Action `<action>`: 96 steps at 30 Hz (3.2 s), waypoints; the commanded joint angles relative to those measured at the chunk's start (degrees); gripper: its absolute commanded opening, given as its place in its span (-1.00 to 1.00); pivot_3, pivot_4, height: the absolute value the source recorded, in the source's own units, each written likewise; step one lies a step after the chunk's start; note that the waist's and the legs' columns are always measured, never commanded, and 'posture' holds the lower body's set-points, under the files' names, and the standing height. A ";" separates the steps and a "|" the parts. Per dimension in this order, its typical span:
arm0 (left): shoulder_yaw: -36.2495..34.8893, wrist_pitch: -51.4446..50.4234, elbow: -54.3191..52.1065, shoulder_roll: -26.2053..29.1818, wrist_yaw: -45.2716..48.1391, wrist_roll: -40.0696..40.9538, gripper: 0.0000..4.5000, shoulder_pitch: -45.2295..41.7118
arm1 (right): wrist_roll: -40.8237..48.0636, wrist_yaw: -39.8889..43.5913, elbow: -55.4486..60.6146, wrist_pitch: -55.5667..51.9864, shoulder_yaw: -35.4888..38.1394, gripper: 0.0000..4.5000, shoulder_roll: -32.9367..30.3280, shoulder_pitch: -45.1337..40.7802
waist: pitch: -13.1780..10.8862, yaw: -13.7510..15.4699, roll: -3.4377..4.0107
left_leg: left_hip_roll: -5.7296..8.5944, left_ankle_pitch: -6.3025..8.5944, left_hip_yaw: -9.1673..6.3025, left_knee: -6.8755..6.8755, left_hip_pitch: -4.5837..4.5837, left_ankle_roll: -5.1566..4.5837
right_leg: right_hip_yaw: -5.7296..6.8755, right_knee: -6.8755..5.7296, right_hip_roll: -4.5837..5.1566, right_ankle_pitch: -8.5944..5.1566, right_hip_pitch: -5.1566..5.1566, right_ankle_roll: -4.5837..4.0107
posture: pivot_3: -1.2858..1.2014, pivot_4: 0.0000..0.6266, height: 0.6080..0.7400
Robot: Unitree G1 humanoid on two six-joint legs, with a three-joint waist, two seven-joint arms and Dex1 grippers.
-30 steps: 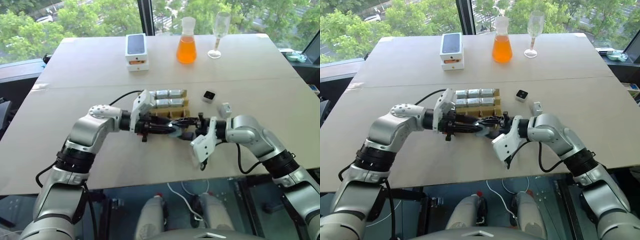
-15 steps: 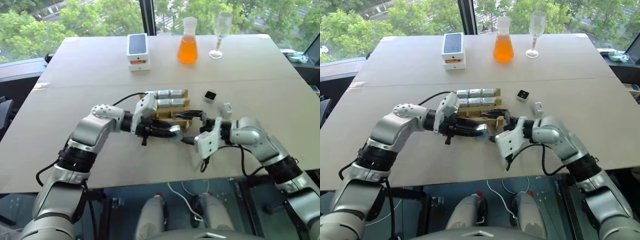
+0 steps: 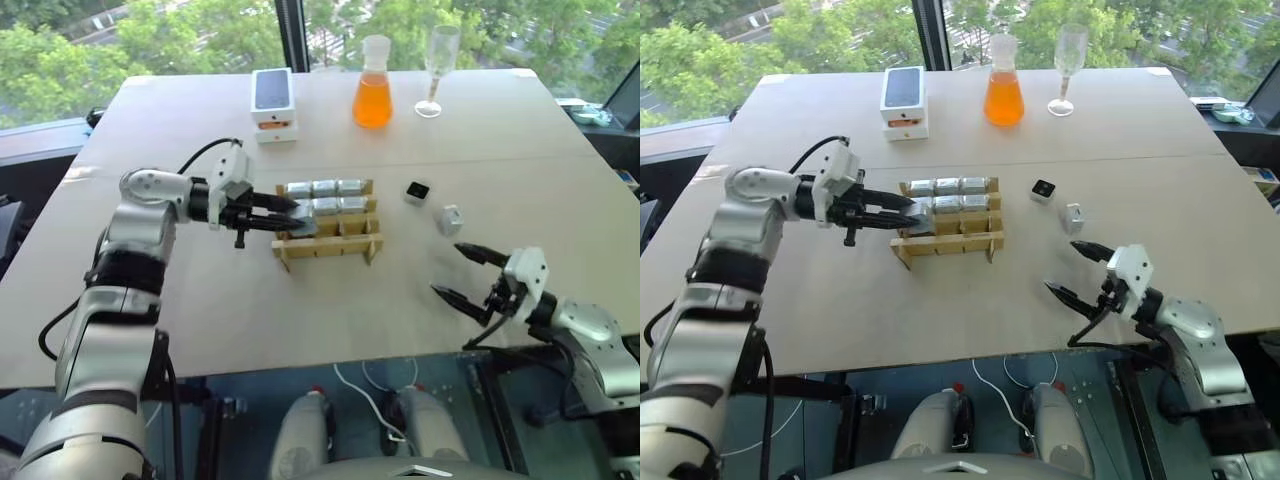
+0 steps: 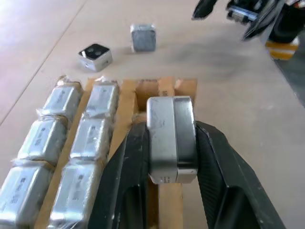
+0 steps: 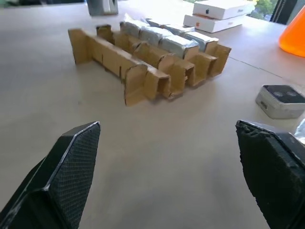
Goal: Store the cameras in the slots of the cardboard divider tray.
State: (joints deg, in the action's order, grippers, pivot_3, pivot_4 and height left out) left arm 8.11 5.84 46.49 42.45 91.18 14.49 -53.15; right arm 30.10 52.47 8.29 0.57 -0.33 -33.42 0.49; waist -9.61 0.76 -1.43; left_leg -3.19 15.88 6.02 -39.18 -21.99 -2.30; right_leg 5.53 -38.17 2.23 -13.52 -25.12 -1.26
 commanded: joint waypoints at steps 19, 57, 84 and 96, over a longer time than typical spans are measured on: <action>3.36 18.92 20.63 -5.31 1.32 -6.29 -0.65 -10.25 | 3.75 0.26 7.05 -2.50 5.37 1.00 3.00 4.20 | -0.02 0.06 -0.09 | 0.00 -0.01 -0.04 -0.06 -0.12 0.01 | 0.06 0.04 0.03 0.02 -0.02 -0.02 | 0.03 -0.52 1.00; -4.46 -11.83 -26.86 5.54 -5.61 12.58 0.97 9.92 | -14.53 -33.10 1.52 -17.92 3.16 1.00 17.20 -10.77 | -0.05 -1.18 -0.16 | -0.08 -0.08 0.03 -0.07 -0.05 0.15 | -0.13 -0.36 0.16 0.10 -0.18 -0.21 | 0.03 -0.52 1.00; -19.81 -32.03 -63.43 8.92 -26.10 19.95 1.00 35.05 | -17.54 -37.53 -10.48 -16.17 4.14 -0.70 23.15 -19.36 | -0.05 -1.57 -0.16 | -0.03 -0.09 0.13 -0.07 0.08 0.17 | -0.24 -0.63 0.51 0.09 -0.21 -0.19 | 0.03 -0.52 1.00; -25.76 -32.47 -64.19 10.86 -27.73 19.71 1.00 40.86 | -12.89 -3.43 -17.87 -4.83 -3.50 -0.70 15.05 -31.51 | -0.11 -1.72 -0.08 | -0.06 -0.08 0.21 0.01 0.09 0.16 | -0.33 -0.62 0.45 0.04 -0.28 -0.11 | 0.03 -0.52 1.00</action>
State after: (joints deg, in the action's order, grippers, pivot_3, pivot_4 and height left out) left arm -14.34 -27.08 -15.28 52.30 64.46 33.88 -13.40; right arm 14.99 39.11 -8.42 -7.42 -1.45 -17.29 -27.97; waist -9.72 -0.95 -1.52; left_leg -3.26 15.80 6.23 -39.16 -21.89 -2.15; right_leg 5.22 -38.77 2.66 -13.49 -25.41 -1.37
